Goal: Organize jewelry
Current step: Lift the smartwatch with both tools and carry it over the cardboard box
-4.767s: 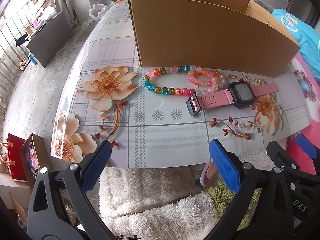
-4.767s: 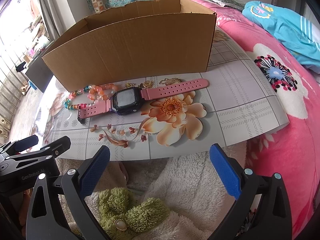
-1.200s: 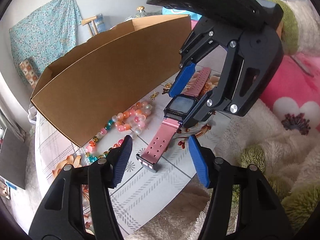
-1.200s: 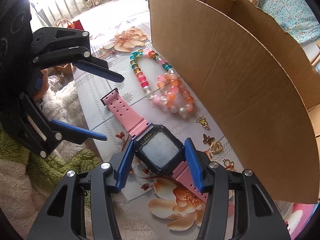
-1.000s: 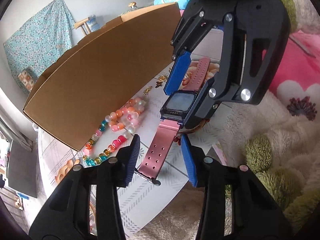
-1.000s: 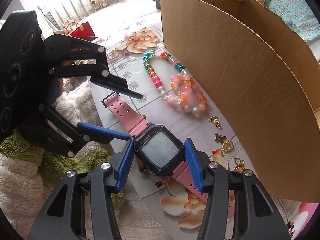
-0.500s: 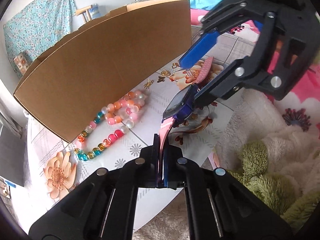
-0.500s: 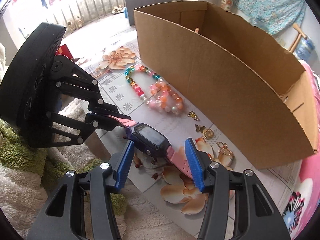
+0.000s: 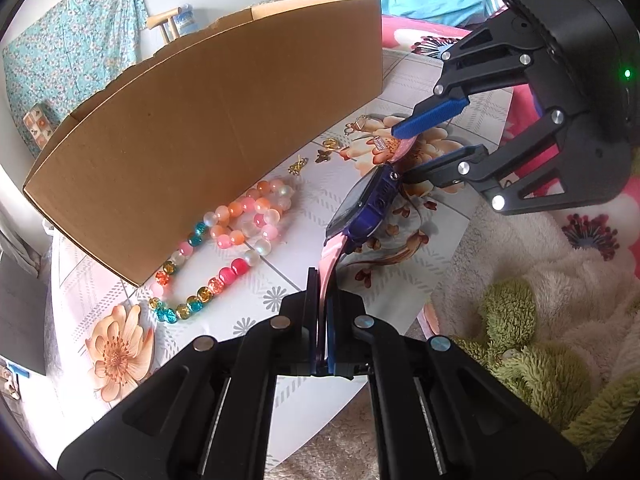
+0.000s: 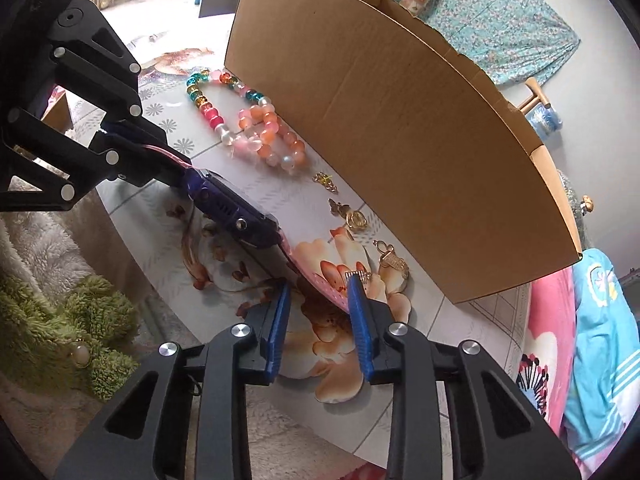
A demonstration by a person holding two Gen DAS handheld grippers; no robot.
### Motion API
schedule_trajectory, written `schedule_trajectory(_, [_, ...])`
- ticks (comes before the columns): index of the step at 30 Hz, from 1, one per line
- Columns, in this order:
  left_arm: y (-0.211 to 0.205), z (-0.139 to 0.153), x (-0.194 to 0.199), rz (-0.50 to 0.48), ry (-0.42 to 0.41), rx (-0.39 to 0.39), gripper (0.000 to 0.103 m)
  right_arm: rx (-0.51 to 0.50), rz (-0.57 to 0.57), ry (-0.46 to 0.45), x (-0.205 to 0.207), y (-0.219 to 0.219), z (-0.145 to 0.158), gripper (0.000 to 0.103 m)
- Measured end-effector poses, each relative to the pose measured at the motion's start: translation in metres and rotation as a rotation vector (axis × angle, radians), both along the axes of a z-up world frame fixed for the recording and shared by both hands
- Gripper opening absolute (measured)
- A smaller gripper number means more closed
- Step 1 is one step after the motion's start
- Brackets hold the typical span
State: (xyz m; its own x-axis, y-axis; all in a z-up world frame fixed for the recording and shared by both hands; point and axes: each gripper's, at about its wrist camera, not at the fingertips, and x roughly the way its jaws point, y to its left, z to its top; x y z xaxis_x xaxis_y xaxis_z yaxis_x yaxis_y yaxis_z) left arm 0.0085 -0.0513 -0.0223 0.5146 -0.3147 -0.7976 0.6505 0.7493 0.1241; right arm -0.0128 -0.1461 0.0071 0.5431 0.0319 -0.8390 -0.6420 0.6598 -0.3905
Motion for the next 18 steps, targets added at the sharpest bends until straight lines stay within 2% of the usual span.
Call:
schedule_trajectory(2, [-0.002,-0.001,-0.003,0.000,-0.005,0.001,0.003,-0.009,-0.016,-0.024,0.001,0.003,-0.004,0.014])
schedule_trajectory(6, [-0.005,-0.004,-0.002,0.021,-0.022,0.007,0.002,0.014,-0.066,-0.093,-0.001,0.011,-0.006,0.007])
schedule_trajectory(10, [0.000,0.012,-0.005,0.047,-0.074,-0.023,0.002,0.021,-0.093,-0.245,-0.017,0.016,0.010,0.005])
schedule_trajectory(14, [0.001,0.031,-0.007,0.060,-0.119,-0.045,0.002,0.054,-0.140,-0.325,-0.021,0.011,0.029,0.004])
schedule_trajectory(18, [0.000,0.067,-0.012,0.050,-0.188,-0.080,0.002,0.097,-0.171,-0.417,-0.020,0.008,0.062,0.004])
